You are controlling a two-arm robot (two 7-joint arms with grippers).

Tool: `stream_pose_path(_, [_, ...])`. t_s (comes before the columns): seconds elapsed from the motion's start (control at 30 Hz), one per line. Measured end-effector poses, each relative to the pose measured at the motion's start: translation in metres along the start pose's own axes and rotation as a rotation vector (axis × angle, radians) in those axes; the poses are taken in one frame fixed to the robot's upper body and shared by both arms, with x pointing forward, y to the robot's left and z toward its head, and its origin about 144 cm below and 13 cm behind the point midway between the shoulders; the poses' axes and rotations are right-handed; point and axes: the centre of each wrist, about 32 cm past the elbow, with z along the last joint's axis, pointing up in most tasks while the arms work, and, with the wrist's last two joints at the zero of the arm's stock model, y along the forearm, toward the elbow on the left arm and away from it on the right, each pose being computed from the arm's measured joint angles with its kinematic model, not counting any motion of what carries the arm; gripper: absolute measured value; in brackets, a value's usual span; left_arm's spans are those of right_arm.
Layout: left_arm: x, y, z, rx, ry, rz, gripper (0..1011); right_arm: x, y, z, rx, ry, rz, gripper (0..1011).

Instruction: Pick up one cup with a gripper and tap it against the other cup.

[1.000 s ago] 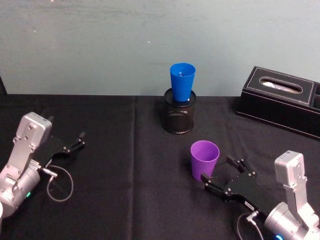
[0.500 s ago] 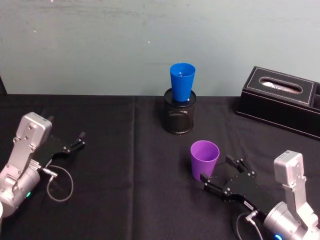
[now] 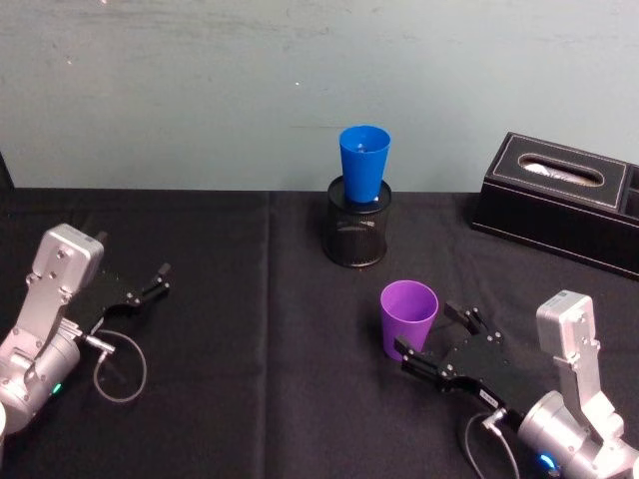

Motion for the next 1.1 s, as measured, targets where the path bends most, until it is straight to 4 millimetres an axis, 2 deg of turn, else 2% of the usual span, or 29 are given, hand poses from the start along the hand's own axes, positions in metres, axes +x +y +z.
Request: stream_pose_path(1.1, [0.000, 0.000, 0.000, 0.000, 0.000, 0.000, 1011, 0.014, 0.029, -0.002, 0.005, 0.010, 0.038, 1000])
